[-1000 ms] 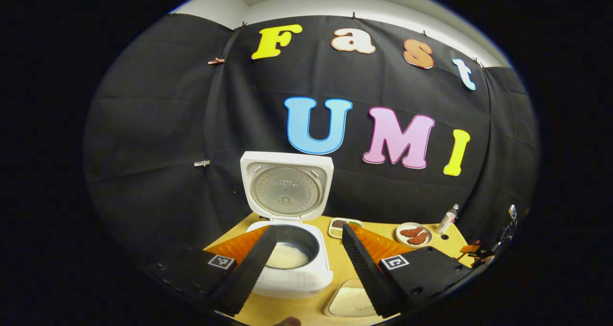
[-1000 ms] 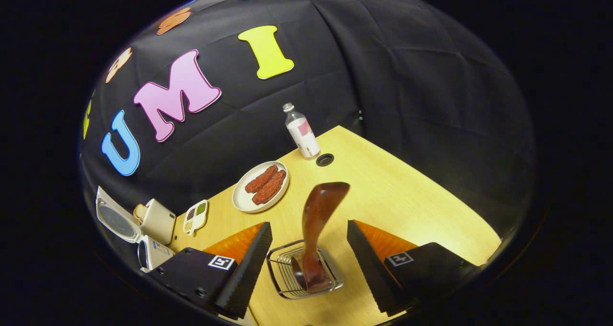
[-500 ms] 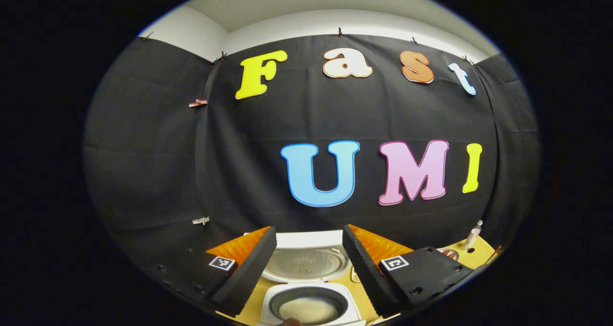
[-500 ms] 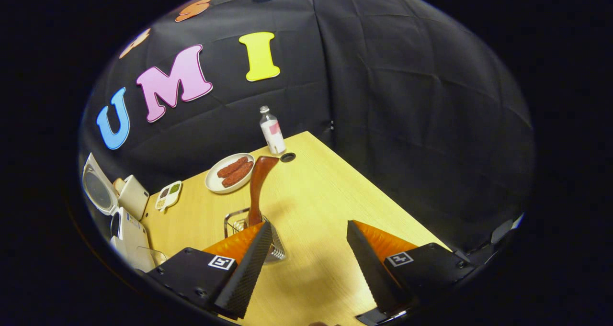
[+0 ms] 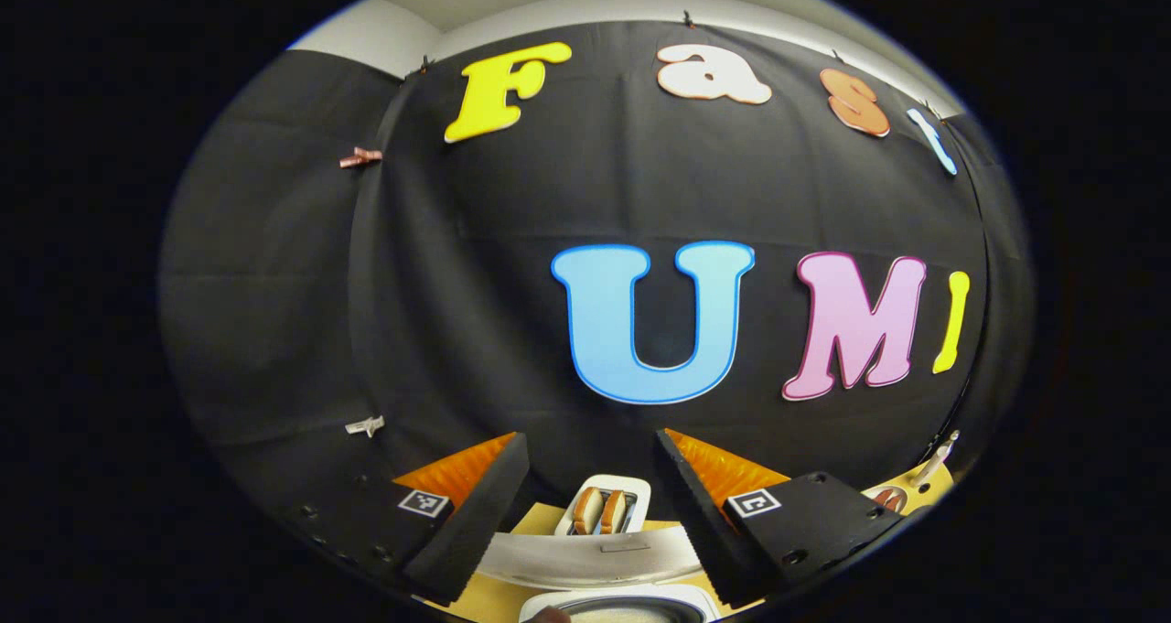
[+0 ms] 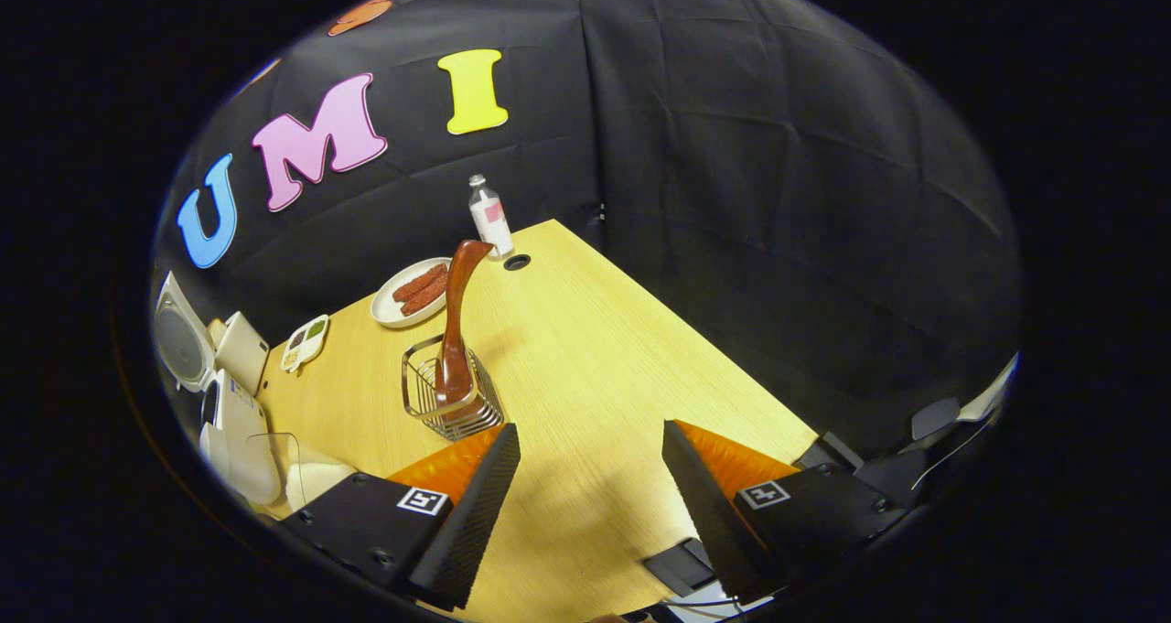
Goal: Close the left gripper, press the button to open the rice cooker; take a wooden spoon from the chopstick holder with the right hand, scoop a spoonful of rice and pour it into the rice cooker, then put the wooden spoon back into the chopstick holder.
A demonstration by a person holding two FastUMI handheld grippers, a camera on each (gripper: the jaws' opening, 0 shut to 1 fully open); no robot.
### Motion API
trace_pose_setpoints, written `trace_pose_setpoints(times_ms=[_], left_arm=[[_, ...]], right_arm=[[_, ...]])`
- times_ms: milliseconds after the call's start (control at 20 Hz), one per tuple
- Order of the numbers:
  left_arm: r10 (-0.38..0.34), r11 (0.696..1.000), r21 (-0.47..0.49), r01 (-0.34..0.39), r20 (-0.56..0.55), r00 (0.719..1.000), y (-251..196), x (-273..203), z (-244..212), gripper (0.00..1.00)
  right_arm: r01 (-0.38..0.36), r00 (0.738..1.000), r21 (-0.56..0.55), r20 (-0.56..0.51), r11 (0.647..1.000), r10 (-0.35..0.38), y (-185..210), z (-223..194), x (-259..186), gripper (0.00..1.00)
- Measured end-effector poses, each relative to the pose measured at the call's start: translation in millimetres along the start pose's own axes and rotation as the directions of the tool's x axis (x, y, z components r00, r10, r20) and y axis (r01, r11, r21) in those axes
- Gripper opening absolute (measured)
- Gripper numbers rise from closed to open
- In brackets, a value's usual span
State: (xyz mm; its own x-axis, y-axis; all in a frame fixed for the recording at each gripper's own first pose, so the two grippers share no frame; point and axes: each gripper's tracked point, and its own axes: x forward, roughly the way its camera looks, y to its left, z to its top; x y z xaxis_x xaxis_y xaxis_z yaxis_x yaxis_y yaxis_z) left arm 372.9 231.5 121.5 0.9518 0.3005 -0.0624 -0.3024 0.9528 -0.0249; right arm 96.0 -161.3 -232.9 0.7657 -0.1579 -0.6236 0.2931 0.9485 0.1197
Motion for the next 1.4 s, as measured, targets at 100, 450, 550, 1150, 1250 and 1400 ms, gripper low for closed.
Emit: trace_pose_setpoints(times_ms=[100,450,550,1150,1250,1400], left_arm=[[0.005,1.0,-0.002,-0.005,-0.047,0.999,7,19,-14,0.94],[-0.024,1.0,-0.024,0.017,-0.319,0.948,1,27,-77,0.97],[-0.023,0.999,-0.029,0.013,-0.359,0.933,-1,15,-85,0.97],[-0.051,0.998,-0.052,0.03,-0.474,0.879,-30,-104,-168,0.97],[-0.033,0.999,-0.034,0.019,-0.485,0.874,-35,-121,-195,0.96],[-0.002,1.0,0.002,0.003,-0.459,0.888,-40,-136,-222,0.98]], right_arm=[[-0.005,1.0,-0.007,-0.012,1.0,0.005,4,-6,-4,0.99],[-0.059,0.997,-0.064,-0.058,0.996,0.055,30,-24,-2,0.99],[-0.079,0.996,-0.075,-0.055,0.994,0.075,37,-24,0,0.99],[-0.148,0.988,-0.082,-0.06,0.986,0.143,48,-30,0,0.99],[-0.162,0.986,-0.093,-0.067,0.983,0.156,49,-31,-1,0.99],[-0.186,0.981,-0.104,-0.079,0.977,0.178,53,-35,-6,0.99]])
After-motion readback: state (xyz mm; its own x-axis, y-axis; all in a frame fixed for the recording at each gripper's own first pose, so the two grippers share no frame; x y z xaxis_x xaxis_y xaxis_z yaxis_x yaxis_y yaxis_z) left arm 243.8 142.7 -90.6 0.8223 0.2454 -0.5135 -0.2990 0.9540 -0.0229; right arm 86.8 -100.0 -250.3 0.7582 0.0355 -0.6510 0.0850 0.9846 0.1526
